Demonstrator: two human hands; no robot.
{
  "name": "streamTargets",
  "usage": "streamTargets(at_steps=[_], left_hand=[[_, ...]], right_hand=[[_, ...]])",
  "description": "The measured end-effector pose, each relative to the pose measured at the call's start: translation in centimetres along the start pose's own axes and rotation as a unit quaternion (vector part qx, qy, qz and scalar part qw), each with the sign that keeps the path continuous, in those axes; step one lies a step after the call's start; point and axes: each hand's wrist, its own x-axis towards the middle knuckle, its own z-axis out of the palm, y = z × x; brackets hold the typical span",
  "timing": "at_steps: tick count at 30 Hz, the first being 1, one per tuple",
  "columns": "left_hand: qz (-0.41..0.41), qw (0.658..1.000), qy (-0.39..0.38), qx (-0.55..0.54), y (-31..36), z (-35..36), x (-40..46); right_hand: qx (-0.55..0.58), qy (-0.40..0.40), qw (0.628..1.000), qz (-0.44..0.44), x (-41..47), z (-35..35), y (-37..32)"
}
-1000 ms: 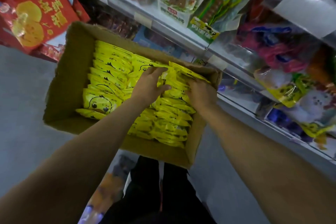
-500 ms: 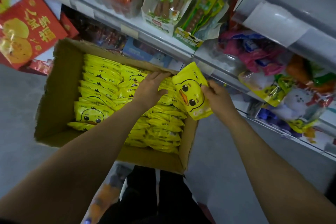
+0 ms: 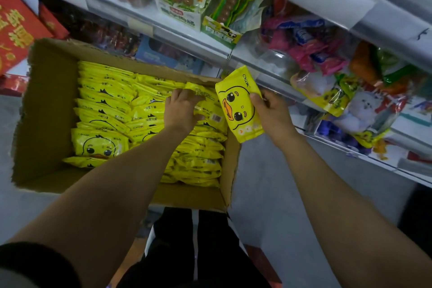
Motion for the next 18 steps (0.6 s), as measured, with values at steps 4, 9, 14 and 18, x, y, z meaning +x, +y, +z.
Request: streamTargets(at_steps=[4,9,14,18], left_hand=[[0.036,0.992,-0.064,0.100,-1.1,0.8,0.9],[0.044,0.989,-0.028,0.136,-1.2,1.6,1.4],[0.060,0.993,0.010,0.101,-0.8,0.4,0.6],[0.049,0.996,0.007,-0.070,-1.4,-1.2,-1.5]], right_hand=[[0.015,0.013,1.000,0.012,0.0,0.2,0.7],[0.033,0.027,0.999,0.004,0.0,0.8,1.3],[0.051,0.031,0.998,0.016,-0.9,1.3,1.2],[0.097,0.026,0.994,0.036,-2.2,1.2,0.1]])
